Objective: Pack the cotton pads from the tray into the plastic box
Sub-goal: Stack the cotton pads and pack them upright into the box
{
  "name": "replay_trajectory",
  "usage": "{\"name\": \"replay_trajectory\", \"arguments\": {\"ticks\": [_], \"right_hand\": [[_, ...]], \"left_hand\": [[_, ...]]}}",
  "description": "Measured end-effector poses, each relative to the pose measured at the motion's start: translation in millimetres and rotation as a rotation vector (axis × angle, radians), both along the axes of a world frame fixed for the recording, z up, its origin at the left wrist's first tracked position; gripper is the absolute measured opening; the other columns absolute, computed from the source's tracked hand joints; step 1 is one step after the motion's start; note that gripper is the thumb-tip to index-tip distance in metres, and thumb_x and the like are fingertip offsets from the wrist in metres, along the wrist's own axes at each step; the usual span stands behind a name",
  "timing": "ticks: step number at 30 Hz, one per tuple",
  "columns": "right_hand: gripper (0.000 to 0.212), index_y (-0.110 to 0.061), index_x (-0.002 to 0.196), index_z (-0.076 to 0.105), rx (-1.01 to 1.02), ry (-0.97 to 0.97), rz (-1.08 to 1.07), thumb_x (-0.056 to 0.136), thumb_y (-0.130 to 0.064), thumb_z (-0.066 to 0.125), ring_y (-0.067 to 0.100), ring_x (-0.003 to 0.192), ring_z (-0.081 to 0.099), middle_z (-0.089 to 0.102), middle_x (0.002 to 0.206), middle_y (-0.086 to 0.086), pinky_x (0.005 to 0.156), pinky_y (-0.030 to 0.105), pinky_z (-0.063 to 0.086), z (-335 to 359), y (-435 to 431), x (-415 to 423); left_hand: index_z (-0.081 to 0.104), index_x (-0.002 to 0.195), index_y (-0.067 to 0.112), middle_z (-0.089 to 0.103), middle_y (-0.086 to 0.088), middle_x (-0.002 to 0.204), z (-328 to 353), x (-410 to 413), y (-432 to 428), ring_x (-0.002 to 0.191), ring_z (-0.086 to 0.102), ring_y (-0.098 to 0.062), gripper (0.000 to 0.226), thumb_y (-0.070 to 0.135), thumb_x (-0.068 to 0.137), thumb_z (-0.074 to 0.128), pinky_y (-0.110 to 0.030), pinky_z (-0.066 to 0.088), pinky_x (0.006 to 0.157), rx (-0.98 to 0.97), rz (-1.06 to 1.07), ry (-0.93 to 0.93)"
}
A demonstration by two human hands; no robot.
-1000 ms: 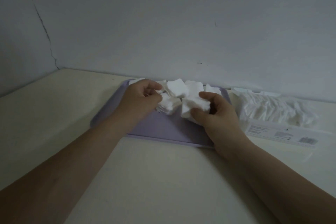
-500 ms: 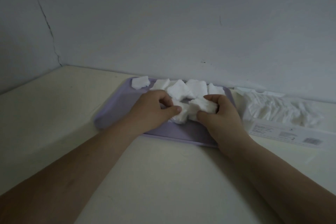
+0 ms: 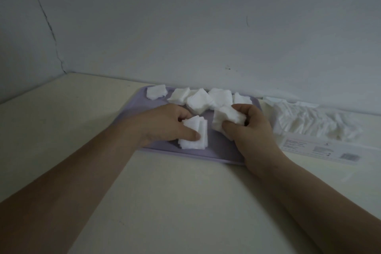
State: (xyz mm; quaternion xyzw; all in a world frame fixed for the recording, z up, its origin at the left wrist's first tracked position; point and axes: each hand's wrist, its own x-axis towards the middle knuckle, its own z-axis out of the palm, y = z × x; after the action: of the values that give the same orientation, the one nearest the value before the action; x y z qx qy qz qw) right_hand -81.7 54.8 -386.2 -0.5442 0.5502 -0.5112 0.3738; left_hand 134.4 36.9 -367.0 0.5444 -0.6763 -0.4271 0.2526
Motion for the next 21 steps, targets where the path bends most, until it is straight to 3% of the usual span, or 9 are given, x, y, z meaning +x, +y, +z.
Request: {"name": "replay_trajectory", "arguments": {"ticks": [4, 6, 8, 11, 13, 16, 21], "right_hand": [[0.046, -0.025, 0.125, 0.06, -0.01, -0.017, -0.05, 0.082, -0.016, 0.077, 0.01, 0.097, 0.065, 0.068, 0.11, -0.007, 0.079, 0.023, 0.05, -0.2, -0.6, -0.9], [0.045, -0.027, 0.123, 0.061, -0.016, -0.032, -0.056, 0.082, -0.016, 0.076, 0.012, 0.095, 0.066, 0.069, 0.108, -0.006, 0.077, 0.024, 0.051, -1.3, -1.5, -1.3], [0.044, -0.027, 0.121, 0.061, -0.018, -0.035, -0.047, 0.082, -0.015, 0.077, 0.013, 0.096, 0.068, 0.07, 0.107, -0.005, 0.08, 0.026, 0.055, -2.5, -2.6, -1.1], [0.045, -0.025, 0.118, 0.063, 0.003, -0.092, 0.008, 0.08, -0.007, 0.081, 0.014, 0.098, 0.072, 0.075, 0.107, -0.003, 0.085, 0.032, 0.059, -4.8, -4.6, -0.6], [0.046, -0.021, 0.117, 0.064, 0.023, -0.123, 0.051, 0.079, -0.002, 0.082, 0.01, 0.095, 0.074, 0.077, 0.105, -0.002, 0.08, 0.025, 0.059, -5.0, -5.0, -0.3], [0.044, -0.017, 0.115, 0.066, 0.032, -0.124, 0.086, 0.08, 0.004, 0.08, 0.007, 0.09, 0.075, 0.078, 0.101, -0.003, 0.074, 0.017, 0.057, -4.2, -4.4, -1.6], [0.044, -0.014, 0.12, 0.067, 0.016, -0.055, 0.161, 0.087, 0.015, 0.062, 0.005, 0.096, 0.073, 0.077, 0.105, -0.002, 0.087, 0.02, 0.057, -5.6, -5.6, -3.7]], "left_hand": [[0.068, 0.102, 0.001, 0.063, -0.013, 0.087, 5.0, 1.2, -1.4, 0.081, 0.056, -0.022, 0.041, 0.014, 0.068, 0.085, -0.033, 0.039, 0.063, -0.028, 0.055, 0.189], [0.067, 0.096, 0.003, 0.065, -0.013, 0.086, 1.7, 0.5, -4.9, 0.082, 0.057, -0.024, 0.038, 0.012, 0.061, 0.082, -0.037, 0.042, 0.065, -0.034, 0.07, 0.371], [0.068, 0.092, 0.009, 0.07, -0.007, 0.082, -6.0, -1.9, -4.4, 0.081, 0.065, -0.02, 0.03, -0.003, 0.067, 0.079, -0.035, 0.055, 0.067, -0.058, 0.031, 0.445], [0.072, 0.098, 0.009, 0.075, -0.009, 0.093, -13.4, -5.8, 2.6, 0.092, 0.07, -0.018, 0.034, -0.009, 0.071, 0.082, -0.038, 0.06, 0.088, -0.078, -0.064, 0.373], [0.075, 0.1, 0.01, 0.076, -0.012, 0.1, -13.3, -4.7, 4.4, 0.098, 0.07, -0.022, 0.036, -0.009, 0.071, 0.085, -0.043, 0.056, 0.098, -0.092, -0.092, 0.333], [0.078, 0.1, 0.012, 0.078, -0.014, 0.103, -11.9, -5.9, 7.6, 0.098, 0.071, -0.022, 0.034, -0.005, 0.072, 0.085, -0.038, 0.059, 0.096, -0.084, -0.093, 0.338], [0.075, 0.107, 0.001, 0.078, -0.02, 0.106, -16.7, -12.5, 8.2, 0.095, 0.074, -0.02, 0.035, -0.008, 0.075, 0.084, -0.031, 0.059, 0.091, -0.162, 0.002, 0.331]]}}
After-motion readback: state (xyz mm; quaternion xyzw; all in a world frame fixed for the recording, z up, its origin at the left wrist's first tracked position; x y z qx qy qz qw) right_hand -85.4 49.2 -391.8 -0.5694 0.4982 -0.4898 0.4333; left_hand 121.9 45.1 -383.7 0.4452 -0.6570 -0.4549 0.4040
